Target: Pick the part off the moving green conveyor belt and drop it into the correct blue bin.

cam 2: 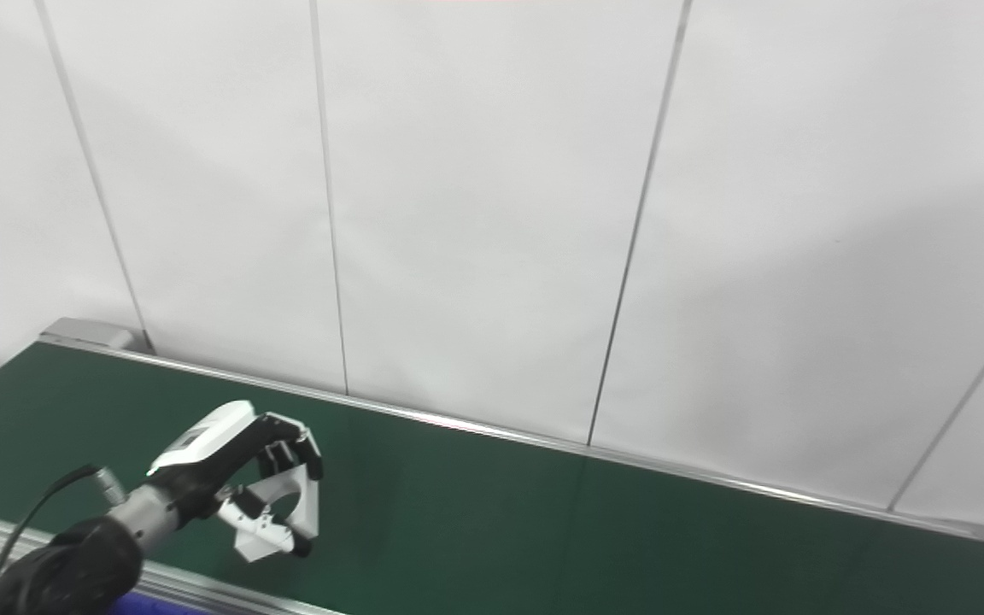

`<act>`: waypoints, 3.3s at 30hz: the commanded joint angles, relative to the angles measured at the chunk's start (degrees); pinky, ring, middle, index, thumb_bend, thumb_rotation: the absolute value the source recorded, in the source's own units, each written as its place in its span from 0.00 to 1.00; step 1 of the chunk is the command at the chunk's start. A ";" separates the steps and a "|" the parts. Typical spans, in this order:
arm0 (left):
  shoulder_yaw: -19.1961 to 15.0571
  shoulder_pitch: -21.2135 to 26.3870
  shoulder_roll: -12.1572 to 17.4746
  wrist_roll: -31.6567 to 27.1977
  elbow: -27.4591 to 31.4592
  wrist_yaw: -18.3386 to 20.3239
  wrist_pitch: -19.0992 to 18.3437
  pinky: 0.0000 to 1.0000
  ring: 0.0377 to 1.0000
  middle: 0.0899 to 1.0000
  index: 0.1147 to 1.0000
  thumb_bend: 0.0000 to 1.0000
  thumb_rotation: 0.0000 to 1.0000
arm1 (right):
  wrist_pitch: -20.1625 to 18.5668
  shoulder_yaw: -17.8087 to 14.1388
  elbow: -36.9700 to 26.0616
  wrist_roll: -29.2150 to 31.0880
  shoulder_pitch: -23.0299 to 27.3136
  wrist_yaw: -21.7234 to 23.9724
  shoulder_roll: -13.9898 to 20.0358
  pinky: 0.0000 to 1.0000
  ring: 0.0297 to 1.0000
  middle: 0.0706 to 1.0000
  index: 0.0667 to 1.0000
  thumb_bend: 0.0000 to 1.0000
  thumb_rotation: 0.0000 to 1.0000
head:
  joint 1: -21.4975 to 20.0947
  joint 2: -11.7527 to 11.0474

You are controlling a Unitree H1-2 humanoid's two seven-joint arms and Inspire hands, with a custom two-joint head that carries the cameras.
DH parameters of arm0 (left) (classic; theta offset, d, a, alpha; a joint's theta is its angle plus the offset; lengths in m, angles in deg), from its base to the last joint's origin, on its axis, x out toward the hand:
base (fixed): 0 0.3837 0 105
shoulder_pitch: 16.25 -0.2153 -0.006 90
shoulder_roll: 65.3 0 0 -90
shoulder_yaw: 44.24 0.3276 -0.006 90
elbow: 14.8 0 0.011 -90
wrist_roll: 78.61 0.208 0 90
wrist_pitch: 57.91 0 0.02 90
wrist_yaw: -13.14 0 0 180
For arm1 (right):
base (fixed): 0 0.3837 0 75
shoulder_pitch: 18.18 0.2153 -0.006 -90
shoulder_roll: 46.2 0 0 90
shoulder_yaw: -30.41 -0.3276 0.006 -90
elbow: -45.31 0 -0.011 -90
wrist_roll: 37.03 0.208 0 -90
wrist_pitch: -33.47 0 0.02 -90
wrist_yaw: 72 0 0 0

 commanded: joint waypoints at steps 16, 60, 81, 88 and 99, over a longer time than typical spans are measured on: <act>-0.82 -6.24 -1.00 -5.23 10.03 4.28 -3.80 0.28 0.43 0.39 0.44 0.50 0.00 | -5.82 1.47 -9.26 -2.87 -1.92 0.71 -2.36 0.78 0.86 0.90 1.00 0.81 0.46 | -8.07 10.85; 10.06 -15.27 -11.29 -4.96 4.27 3.20 0.27 0.36 0.37 0.44 0.46 0.50 0.00 | -14.99 -2.78 -22.22 1.60 -2.28 7.49 0.29 0.78 0.85 0.89 0.97 0.87 0.37 | -1.70 24.37; 13.64 -16.67 -9.95 9.64 5.97 1.13 1.32 0.62 0.74 0.84 0.81 0.91 0.25 | -21.73 -1.67 -26.59 0.81 -2.10 13.05 3.27 0.73 0.84 0.90 0.99 0.89 0.33 | -4.97 26.69; 9.54 -18.61 -11.52 -5.30 5.21 1.04 5.33 0.71 0.80 0.84 0.83 0.98 0.26 | -25.24 -1.09 -27.89 1.24 -2.17 15.32 4.35 0.70 0.84 0.89 1.00 0.91 0.29 | -3.45 25.47; 6.52 -19.26 -15.66 -20.00 -5.22 -0.36 22.06 0.75 0.80 0.82 0.82 0.97 0.28 | -24.34 -0.95 -26.58 1.04 -3.60 14.45 4.81 0.67 0.83 0.90 1.00 0.91 0.28 | -1.59 19.84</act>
